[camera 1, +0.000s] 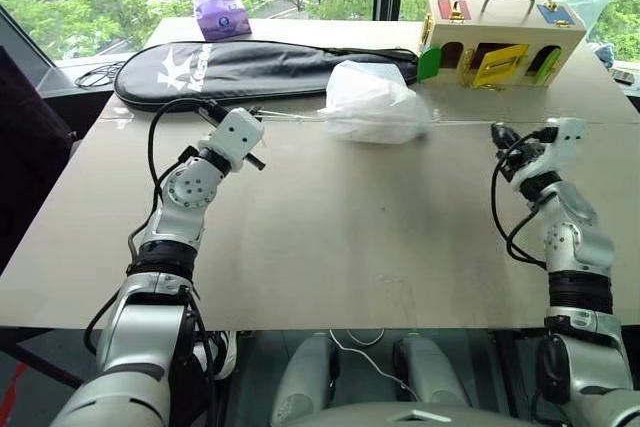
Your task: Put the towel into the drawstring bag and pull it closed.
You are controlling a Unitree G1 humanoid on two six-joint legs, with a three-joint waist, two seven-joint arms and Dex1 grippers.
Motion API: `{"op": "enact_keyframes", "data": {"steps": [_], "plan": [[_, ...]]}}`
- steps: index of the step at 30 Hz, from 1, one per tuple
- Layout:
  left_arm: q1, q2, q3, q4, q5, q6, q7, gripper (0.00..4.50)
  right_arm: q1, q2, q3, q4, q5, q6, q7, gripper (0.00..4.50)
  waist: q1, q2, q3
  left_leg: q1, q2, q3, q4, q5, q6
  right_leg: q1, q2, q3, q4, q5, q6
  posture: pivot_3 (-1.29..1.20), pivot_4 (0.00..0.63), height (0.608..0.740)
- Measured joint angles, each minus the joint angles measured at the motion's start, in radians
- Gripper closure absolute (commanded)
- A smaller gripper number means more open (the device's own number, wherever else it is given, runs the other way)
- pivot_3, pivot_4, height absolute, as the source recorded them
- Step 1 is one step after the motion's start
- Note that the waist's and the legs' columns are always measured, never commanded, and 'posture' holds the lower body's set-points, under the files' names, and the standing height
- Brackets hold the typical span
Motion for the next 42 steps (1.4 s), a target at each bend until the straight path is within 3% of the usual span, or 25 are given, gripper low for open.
{"op": "enact_keyframes", "data": {"steps": [3,8,15,18,24,27,31,32,37,42], "plan": [[-0.02,-0.013,-0.001,0.0,0.032,0.048,0.089,4.5,-0.059,0.044,-0.104,0.018,0.064,-0.015,-0.182,4.47,0.0,0.0,0.0,0.0,0.0,0.0,0.0,0.0,0.0,0.0,0.0,0.0,0.001,0.0,0.0,0.0,0.15,0.74],[-0.04,-0.021,0.0,-0.008,0.056,0.118,0.22,4.5,-0.091,0.047,-0.168,0.066,0.078,-0.095,-0.373,4.47,0.0,0.0,0.0,0.0,0.0,0.001,-0.002,0.0,0.0,0.0,0.0,0.0,0.0,0.0,0.0,0.0,0.15,0.74],[-0.041,-0.043,0.009,0.023,0.031,0.212,0.381,4.5,-0.096,0.048,-0.204,0.153,0.108,-0.198,-0.508,4.47,-0.005,0.0,0.0,0.0,0.0,0.002,-0.002,0.0,0.0,-0.001,0.0,0.001,0.0,0.0,0.0,0.0,0.15,0.74],[-0.045,-0.047,0.01,0.036,-0.024,0.207,0.364,4.5,-0.095,0.047,-0.204,0.154,0.126,-0.196,-0.488,4.47,-0.004,0.0,0.0,0.0,0.0,0.002,-0.002,0.0,0.0,-0.001,0.0,0.001,0.0,0.0,0.0,0.0,0.15,0.74],[-0.019,-0.059,0.067,0.046,-0.217,0.189,0.026,4.5,0.043,-0.055,-0.112,-0.076,0.262,-0.002,-0.174,4.47,-0.003,0.001,0.0,0.0,0.0,0.003,-0.002,0.0,0.0,-0.001,0.0,0.001,-0.002,0.0,0.0,0.0,0.15,0.74],[0.009,-0.084,0.059,-0.014,-0.304,0.206,-0.162,4.5,0.126,-0.14,0.017,-0.246,0.31,0.141,-0.004,3.54,-0.005,0.0,0.0,0.0,0.001,0.003,-0.002,0.0,0.0,0.0,0.0,0.001,-0.002,0.0,0.0,0.0,0.15,0.74],[0.029,-0.045,0.05,-0.102,-0.384,0.28,-0.391,2.7,0.299,-0.343,0.167,-0.408,0.324,0.321,0.232,1.57,-0.001,0.0,0.0,0.0,0.001,0.002,-0.001,0.0,0.0,0.0,0.0,0.001,-0.002,0.0,0.0,0.0,0.15,0.74],[0.033,-0.035,0.051,-0.108,-0.388,0.291,-0.409,2.37,0.314,-0.364,0.18,-0.409,0.305,0.325,0.248,1.28,0.0,0.0,0.0,0.0,0.001,0.002,-0.001,0.0,0.0,0.001,0.0,0.001,-0.002,0.0,0.0,0.0,0.15,0.74],[0.123,0.046,0.033,-0.206,-0.442,0.449,-0.631,0.11,0.405,-0.498,0.238,-0.353,0.129,0.245,0.379,1.24,-0.004,0.0,0.0,0.001,0.001,0.004,0.0,0.0,0.0,0.001,0.001,0.003,-0.002,0.0,0.0,0.0,0.15,0.74],[0.242,0.16,0.018,-0.346,-0.54,0.702,-0.843,0.03,0.425,-0.536,0.187,-0.276,0.055,0.114,0.448,1.24,-0.004,0.0,0.0,0.001,0.003,0.004,0.0,0.0,0.0,0.001,0.002,0.003,-0.001,0.0,0.0,0.0,0.15,0.74]]}}
